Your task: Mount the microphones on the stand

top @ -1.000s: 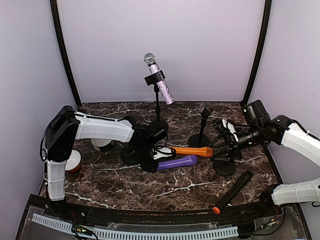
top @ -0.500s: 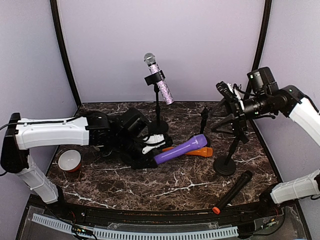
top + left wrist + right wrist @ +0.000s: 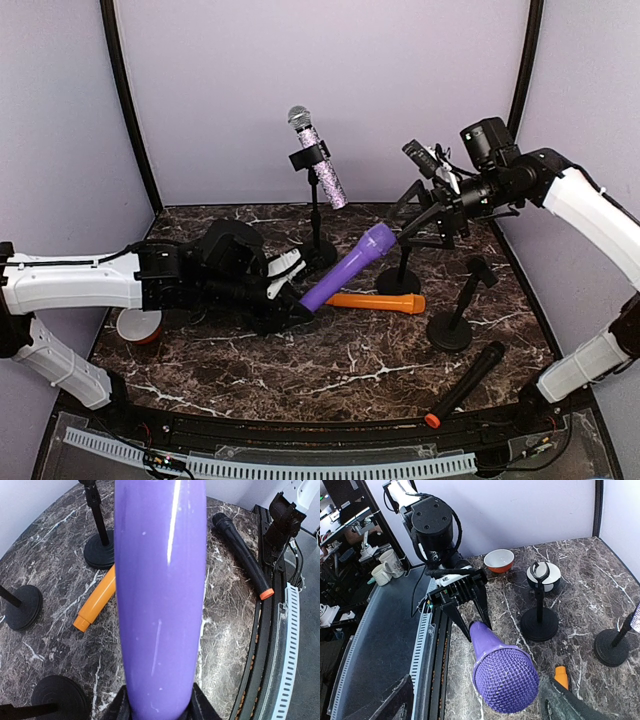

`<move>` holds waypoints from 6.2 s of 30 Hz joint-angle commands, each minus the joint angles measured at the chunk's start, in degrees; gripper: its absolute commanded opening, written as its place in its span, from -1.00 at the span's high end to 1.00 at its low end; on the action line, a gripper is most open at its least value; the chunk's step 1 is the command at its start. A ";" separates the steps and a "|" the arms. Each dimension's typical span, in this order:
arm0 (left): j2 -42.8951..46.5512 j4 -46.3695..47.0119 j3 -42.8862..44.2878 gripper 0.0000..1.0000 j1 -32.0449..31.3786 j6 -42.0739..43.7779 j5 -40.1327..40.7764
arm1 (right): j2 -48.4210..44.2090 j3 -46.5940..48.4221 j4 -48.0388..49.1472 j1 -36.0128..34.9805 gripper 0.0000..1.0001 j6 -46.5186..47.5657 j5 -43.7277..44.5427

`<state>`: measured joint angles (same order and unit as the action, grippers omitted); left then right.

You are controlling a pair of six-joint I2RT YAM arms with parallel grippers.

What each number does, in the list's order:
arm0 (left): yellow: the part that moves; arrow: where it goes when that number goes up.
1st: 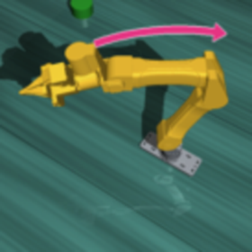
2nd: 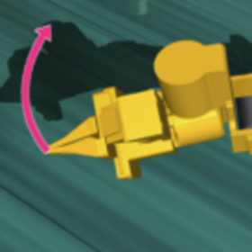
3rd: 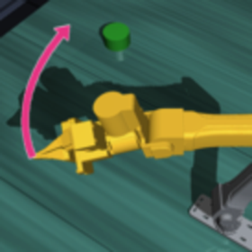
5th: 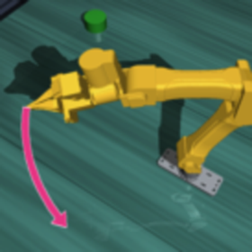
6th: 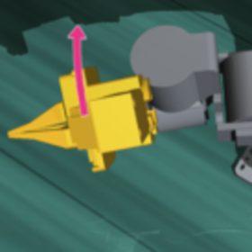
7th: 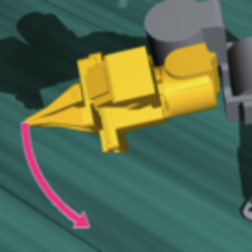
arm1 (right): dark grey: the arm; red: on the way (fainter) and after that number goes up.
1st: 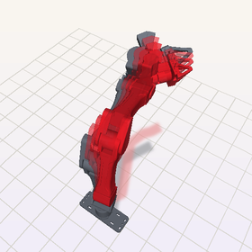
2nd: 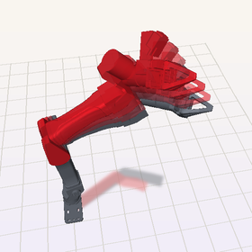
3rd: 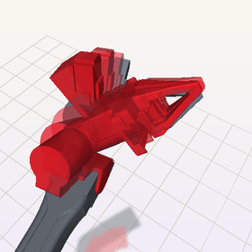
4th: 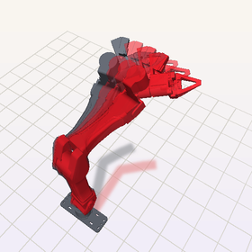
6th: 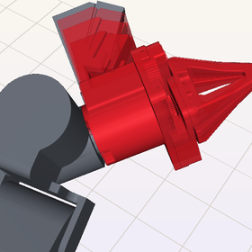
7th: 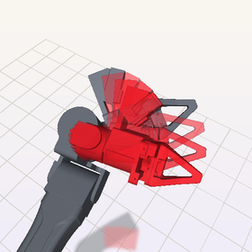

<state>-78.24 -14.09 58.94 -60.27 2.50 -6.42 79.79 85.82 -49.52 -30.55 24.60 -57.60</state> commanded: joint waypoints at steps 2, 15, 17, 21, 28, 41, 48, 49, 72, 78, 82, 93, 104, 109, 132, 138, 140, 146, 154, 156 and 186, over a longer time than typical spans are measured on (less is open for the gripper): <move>3.13 6.31 -1.66 1.00 0.13 -1.80 -0.70 | 1.65 -0.24 7.01 -3.10 -0.69 -6.57 -0.91; 3.10 8.74 -2.49 1.00 0.15 -1.54 -1.54 | 4.36 -0.66 12.52 -6.47 -0.50 -12.43 3.79; 3.07 8.94 -2.75 1.00 0.15 -1.70 -1.64 | 4.54 -0.74 13.11 -6.51 -0.52 -12.79 5.25; 3.50 9.46 -3.51 1.00 0.15 -2.15 -1.34 | 4.93 -0.95 13.22 -6.51 -0.50 -13.23 5.10; 3.06 9.83 -3.51 1.00 0.15 -2.19 -0.93 | 4.64 -2.73 14.10 -6.46 -0.42 -13.70 2.73; 1.92 10.62 -3.11 1.00 0.15 -2.25 -1.32 | 5.79 -2.85 15.29 -6.55 -0.23 -15.18 0.42; 1.39 10.40 -2.76 1.00 0.15 -1.89 -1.32 | 6.25 -2.85 15.98 -6.60 -0.19 -16.15 0.47; 1.30 10.27 -2.68 1.00 0.15 -1.82 -1.39 | 6.32 -2.92 16.11 -6.61 -0.15 -16.26 0.38; 18.95 12.98 -15.21 -0.51 2.16 -11.24 22.74 | -3.05 -8.80 14.37 0.15 1.00 -11.20 0.23; 27.54 15.96 -24.33 -0.47 9.04 -14.99 22.65 | -5.69 -12.25 15.41 2.01 1.00 -11.03 -1.18; 28.12 23.60 -29.48 -0.48 11.60 -13.75 20.41 | -6.29 -13.10 15.37 2.11 1.00 -10.31 -1.48; 11.25 52.09 -33.27 -0.30 17.72 -11.97 13.89 | -7.60 -14.35 14.98 2.08 1.00 -8.56 -1.81; -2.42 67.31 -31.11 0.11 18.94 -10.06 14.26 | -7.97 -14.60 15.49 2.13 1.00 -8.95 -1.64; -3.61 70.54 -31.99 0.47 18.91 -11.20 13.24 | -8.09 -14.79 15.50 2.11 1.00 -8.80 -0.97; -5.70 63.34 -23.95 0.80 -4.12 -13.17 33.91 | -3.52 -3.23 4.23 2.17 1.00 -4.10 8.28; -10.28 65.49 -23.06 0.81 -7.97 -14.85 38.74 | -0.14 2.15 -2.55 2.16 1.00 2.46 7.26; -11.13 65.88 -23.01 0.80 -8.60 -15.42 39.68 | -0.66 1.39 -0.47 2.23 1.00 1.16 8.53; -12.33 64.07 -22.16 0.68 -9.08 -17.22 40.03 | -1.77 -0.51 2.41 2.25 1.00 0.32 8.39; -10.87 61.52 -23.45 -0.14 -9.16 -19.14 40.30 | 0.74 4.17 -0.32 2.24 1.00 -0.11 15.25; -10.10 62.11 -24.75 -0.19 -9.16 -19.99 40.59 | 3.51 8.06 -3.53 2.24 1.00 -0.31 14.50; -18.90 88.13 -27.54 0.42 -9.33 -19.20 40.73 | 1.69 13.96 6.87 -6.74 1.00 -6.91 17.38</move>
<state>-96.49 68.29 30.85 -69.36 -17.15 33.80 83.07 98.74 -44.88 -37.01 17.87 -36.82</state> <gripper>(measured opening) 0.339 0.451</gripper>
